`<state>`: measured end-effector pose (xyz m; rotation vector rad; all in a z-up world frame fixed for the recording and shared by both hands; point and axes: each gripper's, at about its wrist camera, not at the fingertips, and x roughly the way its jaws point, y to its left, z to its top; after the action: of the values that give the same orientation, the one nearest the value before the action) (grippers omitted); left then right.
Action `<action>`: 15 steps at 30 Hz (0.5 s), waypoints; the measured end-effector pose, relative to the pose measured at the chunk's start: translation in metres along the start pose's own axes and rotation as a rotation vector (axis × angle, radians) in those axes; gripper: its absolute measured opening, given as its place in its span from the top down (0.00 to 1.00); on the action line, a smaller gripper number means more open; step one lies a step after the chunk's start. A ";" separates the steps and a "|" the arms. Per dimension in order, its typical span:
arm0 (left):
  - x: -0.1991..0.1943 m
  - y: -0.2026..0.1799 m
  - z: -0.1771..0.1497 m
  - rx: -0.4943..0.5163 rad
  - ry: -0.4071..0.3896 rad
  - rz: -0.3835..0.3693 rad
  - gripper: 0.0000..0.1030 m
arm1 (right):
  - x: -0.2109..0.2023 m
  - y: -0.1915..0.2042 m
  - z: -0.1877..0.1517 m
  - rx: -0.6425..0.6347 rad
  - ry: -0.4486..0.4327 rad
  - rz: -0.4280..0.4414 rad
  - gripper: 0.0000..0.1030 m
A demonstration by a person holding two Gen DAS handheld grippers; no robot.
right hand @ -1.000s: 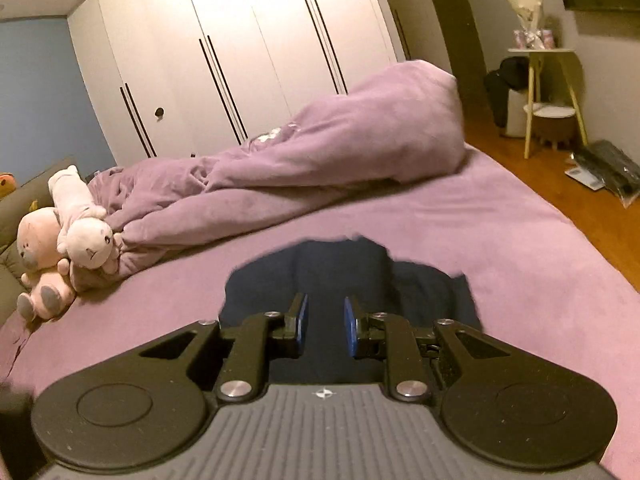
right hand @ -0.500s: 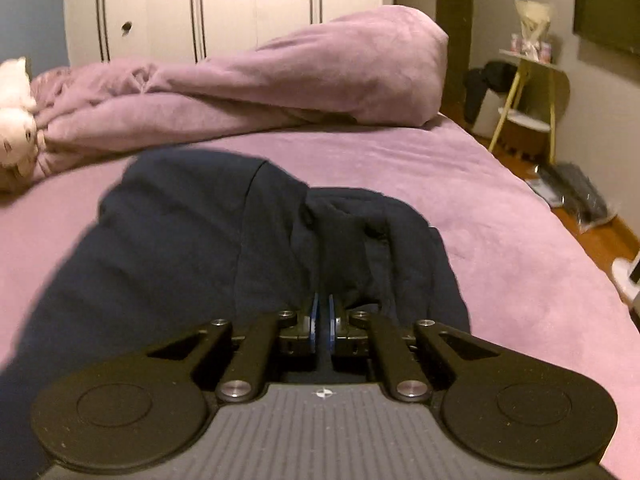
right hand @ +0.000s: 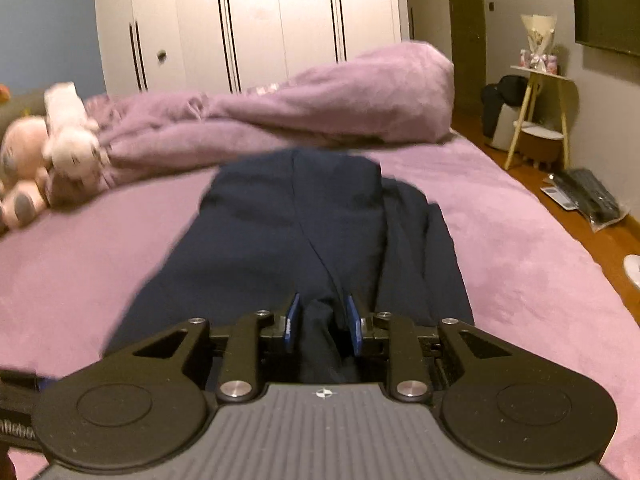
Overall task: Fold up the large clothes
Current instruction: 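Press the folded bundle flat with the left tool and release both tools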
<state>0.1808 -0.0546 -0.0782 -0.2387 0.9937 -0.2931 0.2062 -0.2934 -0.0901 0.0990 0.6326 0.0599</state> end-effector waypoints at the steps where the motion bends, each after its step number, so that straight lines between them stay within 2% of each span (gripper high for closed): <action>1: 0.004 -0.001 0.000 0.006 -0.002 0.025 0.14 | 0.003 -0.001 -0.003 0.003 0.010 -0.006 0.73; 6: 0.018 -0.004 0.003 0.050 0.002 0.088 0.09 | 0.011 0.002 -0.013 -0.047 0.005 -0.038 0.61; 15: 0.029 0.005 0.004 0.036 0.038 0.090 0.02 | 0.023 0.002 -0.022 -0.066 0.008 -0.031 0.60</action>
<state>0.1995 -0.0597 -0.1002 -0.1559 1.0326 -0.2338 0.2114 -0.2876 -0.1207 0.0255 0.6393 0.0508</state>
